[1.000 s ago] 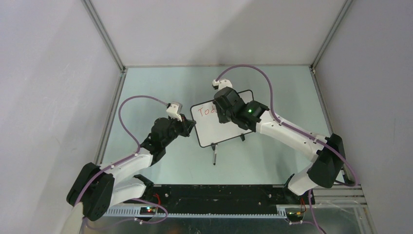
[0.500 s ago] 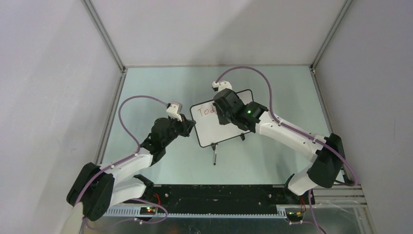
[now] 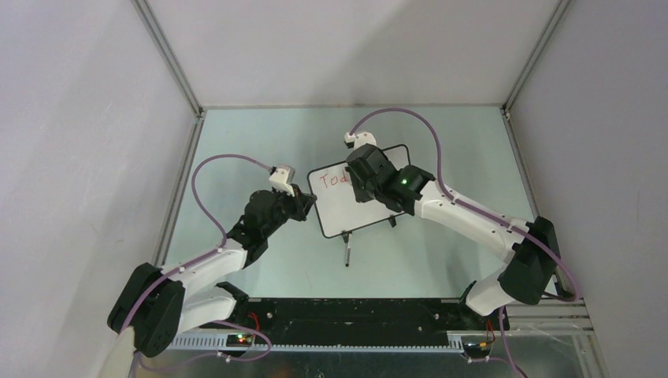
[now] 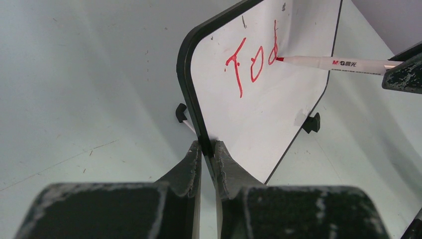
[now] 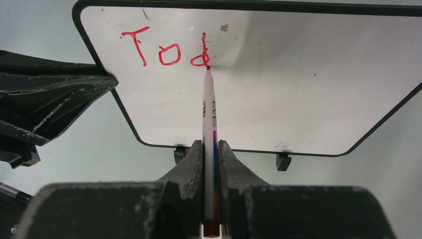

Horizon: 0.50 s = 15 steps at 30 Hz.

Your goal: Write a sentence on the whiteboard

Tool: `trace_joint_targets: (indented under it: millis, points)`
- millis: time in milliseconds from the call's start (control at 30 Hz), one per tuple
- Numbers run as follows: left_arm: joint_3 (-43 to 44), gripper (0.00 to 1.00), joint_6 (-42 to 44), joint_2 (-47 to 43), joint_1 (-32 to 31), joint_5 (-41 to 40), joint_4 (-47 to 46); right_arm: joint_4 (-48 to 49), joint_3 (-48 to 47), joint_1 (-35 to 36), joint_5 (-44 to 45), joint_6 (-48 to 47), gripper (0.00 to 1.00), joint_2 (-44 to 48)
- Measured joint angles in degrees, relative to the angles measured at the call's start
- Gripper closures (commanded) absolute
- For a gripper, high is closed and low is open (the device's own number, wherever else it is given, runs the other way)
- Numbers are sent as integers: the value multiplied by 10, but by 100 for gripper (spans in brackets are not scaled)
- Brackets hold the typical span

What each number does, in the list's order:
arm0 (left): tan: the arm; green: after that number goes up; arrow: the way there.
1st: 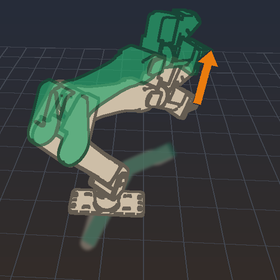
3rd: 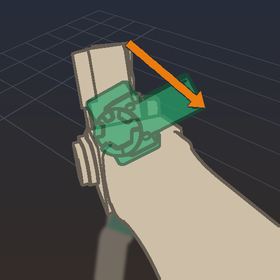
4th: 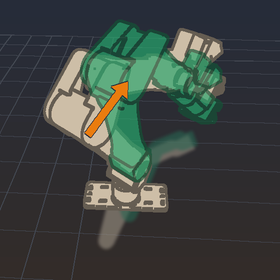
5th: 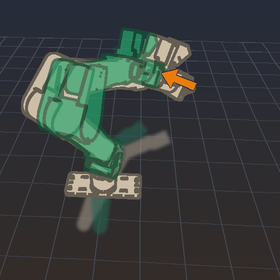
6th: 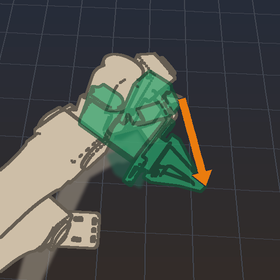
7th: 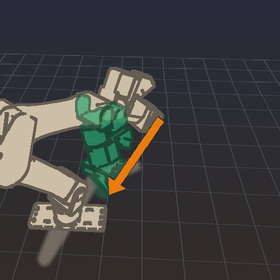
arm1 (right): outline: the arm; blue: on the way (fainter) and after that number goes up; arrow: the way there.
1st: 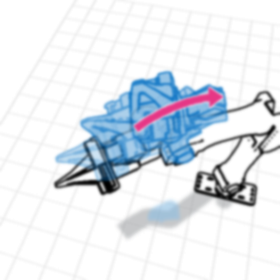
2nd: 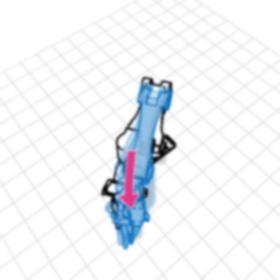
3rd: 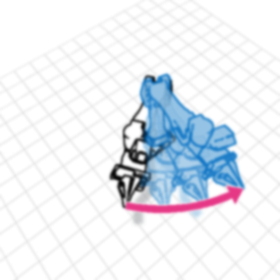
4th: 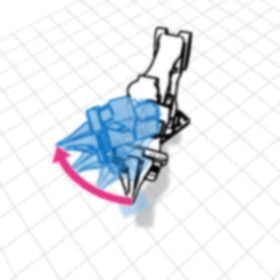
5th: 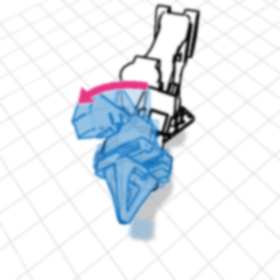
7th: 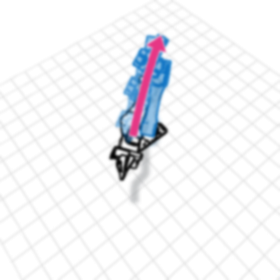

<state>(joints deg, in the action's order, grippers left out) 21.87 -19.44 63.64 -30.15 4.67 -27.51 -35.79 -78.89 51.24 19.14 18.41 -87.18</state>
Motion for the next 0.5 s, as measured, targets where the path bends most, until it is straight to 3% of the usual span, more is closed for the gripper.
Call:
trace_joint_targets:
  millis: [500]
  points:
    - [0, 100, 0, -3, -1, 0, 3, 18, 29, -6, 0, -2, 100, 66]
